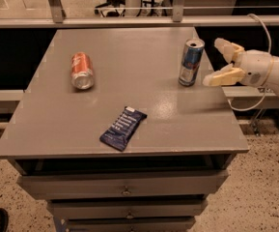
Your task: Place redbull can upright
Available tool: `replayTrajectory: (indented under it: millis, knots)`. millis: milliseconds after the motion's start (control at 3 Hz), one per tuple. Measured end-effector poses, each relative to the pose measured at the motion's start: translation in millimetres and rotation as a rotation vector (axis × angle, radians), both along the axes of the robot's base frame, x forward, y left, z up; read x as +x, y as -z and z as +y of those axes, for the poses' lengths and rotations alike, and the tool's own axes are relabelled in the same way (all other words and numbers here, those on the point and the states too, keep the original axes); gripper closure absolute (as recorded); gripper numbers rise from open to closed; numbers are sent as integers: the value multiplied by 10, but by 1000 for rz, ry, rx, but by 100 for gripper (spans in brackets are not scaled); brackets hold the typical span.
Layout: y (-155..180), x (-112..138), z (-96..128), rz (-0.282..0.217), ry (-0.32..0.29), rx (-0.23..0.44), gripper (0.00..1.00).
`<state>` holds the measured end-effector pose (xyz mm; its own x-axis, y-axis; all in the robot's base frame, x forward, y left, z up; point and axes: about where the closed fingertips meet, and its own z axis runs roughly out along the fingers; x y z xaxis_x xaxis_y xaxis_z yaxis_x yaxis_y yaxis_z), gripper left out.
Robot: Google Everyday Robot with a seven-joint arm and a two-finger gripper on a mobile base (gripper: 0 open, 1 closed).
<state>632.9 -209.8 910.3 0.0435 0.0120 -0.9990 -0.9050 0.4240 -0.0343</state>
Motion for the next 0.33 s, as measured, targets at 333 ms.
replayTrajectory:
  millis: [333]
  knots:
    - [-8,-50,-38,-5,-16,-32,0]
